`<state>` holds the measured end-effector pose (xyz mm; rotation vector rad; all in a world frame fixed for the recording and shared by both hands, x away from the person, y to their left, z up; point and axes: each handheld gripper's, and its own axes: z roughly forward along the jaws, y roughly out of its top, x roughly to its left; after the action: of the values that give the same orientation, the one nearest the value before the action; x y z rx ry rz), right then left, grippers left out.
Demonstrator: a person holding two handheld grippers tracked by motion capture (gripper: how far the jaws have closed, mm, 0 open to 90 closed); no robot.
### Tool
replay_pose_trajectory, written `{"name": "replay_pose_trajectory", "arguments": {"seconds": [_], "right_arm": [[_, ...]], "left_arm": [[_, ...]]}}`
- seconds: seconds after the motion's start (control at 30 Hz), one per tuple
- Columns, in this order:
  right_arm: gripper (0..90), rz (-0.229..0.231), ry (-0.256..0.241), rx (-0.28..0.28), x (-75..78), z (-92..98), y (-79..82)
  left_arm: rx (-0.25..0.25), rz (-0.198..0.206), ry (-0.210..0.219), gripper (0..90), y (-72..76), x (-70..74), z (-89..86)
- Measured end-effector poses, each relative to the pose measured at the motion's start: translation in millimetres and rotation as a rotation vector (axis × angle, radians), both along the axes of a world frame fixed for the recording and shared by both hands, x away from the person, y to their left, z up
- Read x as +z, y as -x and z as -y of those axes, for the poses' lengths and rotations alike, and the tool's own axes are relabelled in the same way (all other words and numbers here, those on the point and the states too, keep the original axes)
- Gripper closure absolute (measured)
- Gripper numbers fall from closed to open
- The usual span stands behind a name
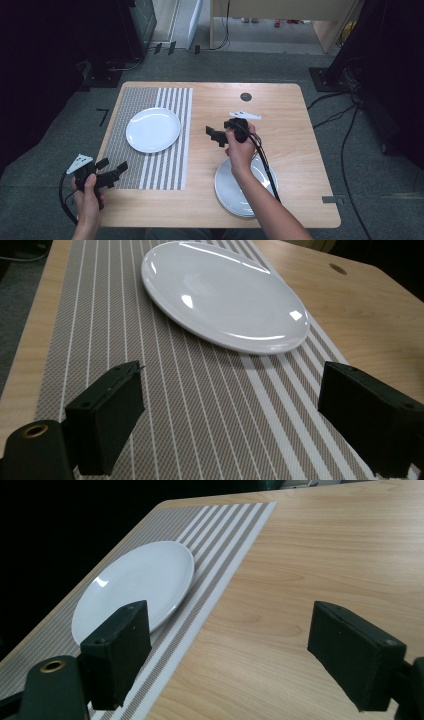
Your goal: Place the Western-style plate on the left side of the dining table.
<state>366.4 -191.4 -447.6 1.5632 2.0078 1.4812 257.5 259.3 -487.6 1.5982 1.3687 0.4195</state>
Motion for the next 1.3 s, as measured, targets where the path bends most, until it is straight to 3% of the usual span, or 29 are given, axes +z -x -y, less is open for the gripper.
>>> {"name": "replay_pose_trajectory", "arguments": {"seconds": [0.13, 0.27, 0.33, 0.43, 0.5, 0.7, 0.87, 1.1, 1.3], "right_arm": [[16.8, -0.005, -0.004, -0.009, -4.6, 21.5, 7.8], [16.7, -0.007, -0.021, -0.024, -8.8, 42.0, 16.4], [16.7, -0.01, -0.02, -0.023, -11.1, 51.7, 21.8], [16.7, -0.007, -0.008, -0.023, -14.5, 62.5, 29.0], [16.7, -0.006, -0.006, -0.028, -17.0, 69.1, 33.2], [16.7, -0.008, -0.022, -0.044, -21.9, 87.5, 44.7], [16.7, 0.01, -0.005, -0.067, -23.5, 102.9, 56.6], [16.8, 0.001, -0.011, -0.105, -27.2, 130.9, 74.3], [16.6, -0.019, -0.031, -0.106, -31.8, 151.8, 87.9]], "left_arm": [[0.014, -0.004, -0.015, 11.1, 12.3, -5.1, -5.9], [0.05, -0.012, -0.079, 11.1, 19.8, -13.6, -17.3], [0.069, -0.025, -0.073, 11.1, 23.9, -19.2, -26.0], [0.088, -0.041, -0.108, 11.2, 29.5, -24.8, -33.6], [0.082, -0.043, -0.094, 11.2, 31.9, -27.1, -35.7], [0.06, -0.052, -0.175, 11.2, 30.3, -27.7, -26.9], [0.043, -0.099, -0.144, 11.2, 25.6, -29.3, -28.0], [0.049, -0.105, -0.188, 11.2, 25.2, -29.3, -23.3], [0.047, -0.103, -0.156, 11.3, 25.4, -29.4, -26.6]]}}
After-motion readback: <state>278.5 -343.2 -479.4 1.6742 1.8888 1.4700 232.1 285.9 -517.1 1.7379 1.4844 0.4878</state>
